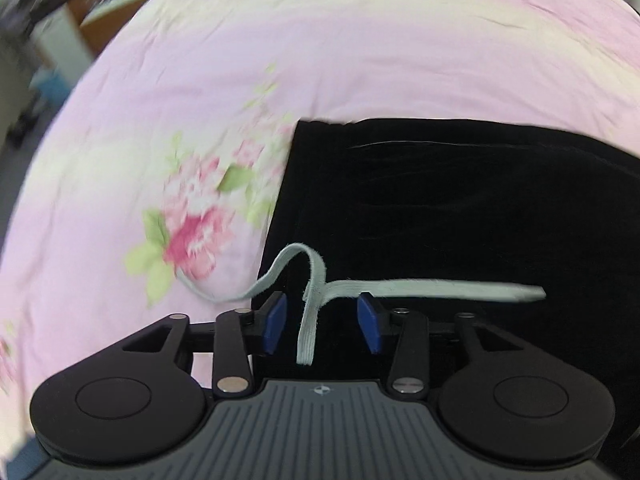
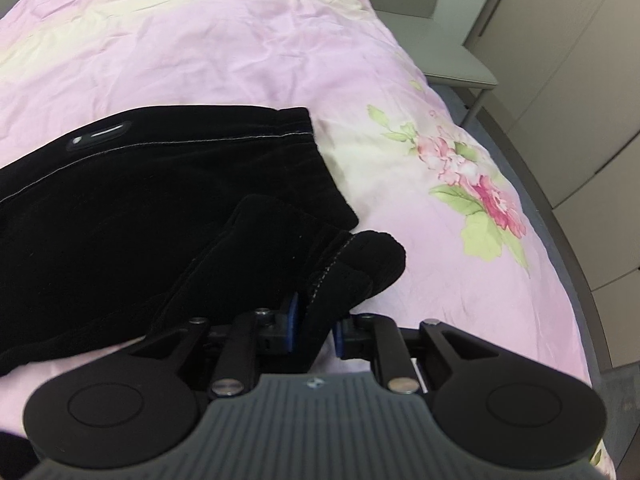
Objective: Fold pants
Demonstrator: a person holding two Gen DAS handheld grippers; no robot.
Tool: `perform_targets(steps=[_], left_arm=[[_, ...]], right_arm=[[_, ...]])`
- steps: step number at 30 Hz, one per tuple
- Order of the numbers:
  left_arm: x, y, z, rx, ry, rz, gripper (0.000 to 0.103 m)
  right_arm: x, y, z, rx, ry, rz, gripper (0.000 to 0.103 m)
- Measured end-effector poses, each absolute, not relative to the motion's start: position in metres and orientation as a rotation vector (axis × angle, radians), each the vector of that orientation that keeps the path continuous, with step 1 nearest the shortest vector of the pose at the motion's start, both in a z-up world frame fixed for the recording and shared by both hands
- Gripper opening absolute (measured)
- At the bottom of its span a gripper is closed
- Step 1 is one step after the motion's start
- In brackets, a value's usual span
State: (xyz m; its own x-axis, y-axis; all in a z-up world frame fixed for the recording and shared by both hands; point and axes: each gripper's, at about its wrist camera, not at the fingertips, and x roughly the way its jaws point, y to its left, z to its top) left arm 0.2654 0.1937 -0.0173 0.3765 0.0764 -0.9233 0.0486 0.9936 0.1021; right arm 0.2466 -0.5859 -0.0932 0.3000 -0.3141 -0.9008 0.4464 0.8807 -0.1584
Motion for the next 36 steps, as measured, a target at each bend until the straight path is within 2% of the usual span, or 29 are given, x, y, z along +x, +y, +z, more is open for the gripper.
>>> perform_targets(steps=[1, 2, 5, 8, 11, 14, 22, 30, 31, 33, 36], left_arm=[[0.258, 0.187, -0.008, 0.173, 1.174, -0.022, 0.055], [0.249, 0.179, 0.000, 0.232, 1.162, -0.063, 0.058], [0.221, 0.154, 0.013, 0.400, 1.148, -0.167, 0.061], [0.196, 0.134, 0.010, 0.532, 1.172, -0.263, 0.062], [0.169, 0.115, -0.003, 0.652, 1.217, -0.390, 0.064], [0.149, 0.096, -0.021, 0.771, 1.273, -0.503, 0.070], [0.127, 0.056, -0.077, 1.028, 1.373, -0.678, 0.076], [0.149, 0.044, -0.114, 0.998, 1.471, -0.688, 0.080], [0.151, 0.043, -0.117, 0.992, 1.478, -0.683, 0.080], [0.149, 0.038, -0.121, 0.973, 1.482, -0.674, 0.080], [0.153, 0.036, -0.126, 0.938, 1.488, -0.606, 0.079]], right_arm=[[0.245, -0.584, -0.090, 0.124, 1.166, -0.490, 0.030], [0.242, -0.582, -0.085, 0.109, 1.165, -0.472, 0.041], [0.233, -0.575, -0.067, 0.030, 1.142, -0.427, 0.048], [0.221, -0.567, -0.045, -0.065, 1.098, -0.387, 0.060], [0.207, -0.559, -0.028, -0.137, 1.071, -0.325, 0.062], [0.192, -0.544, -0.018, -0.253, 1.057, -0.225, 0.065], [0.160, -0.494, -0.035, -0.582, 1.064, -0.024, 0.065], [0.143, -0.485, -0.043, -0.718, 1.053, 0.040, 0.066], [0.140, -0.484, -0.045, -0.747, 1.047, 0.067, 0.067], [0.133, -0.482, -0.050, -0.831, 1.029, 0.140, 0.077], [0.124, -0.479, -0.060, -0.993, 1.000, 0.264, 0.077]])
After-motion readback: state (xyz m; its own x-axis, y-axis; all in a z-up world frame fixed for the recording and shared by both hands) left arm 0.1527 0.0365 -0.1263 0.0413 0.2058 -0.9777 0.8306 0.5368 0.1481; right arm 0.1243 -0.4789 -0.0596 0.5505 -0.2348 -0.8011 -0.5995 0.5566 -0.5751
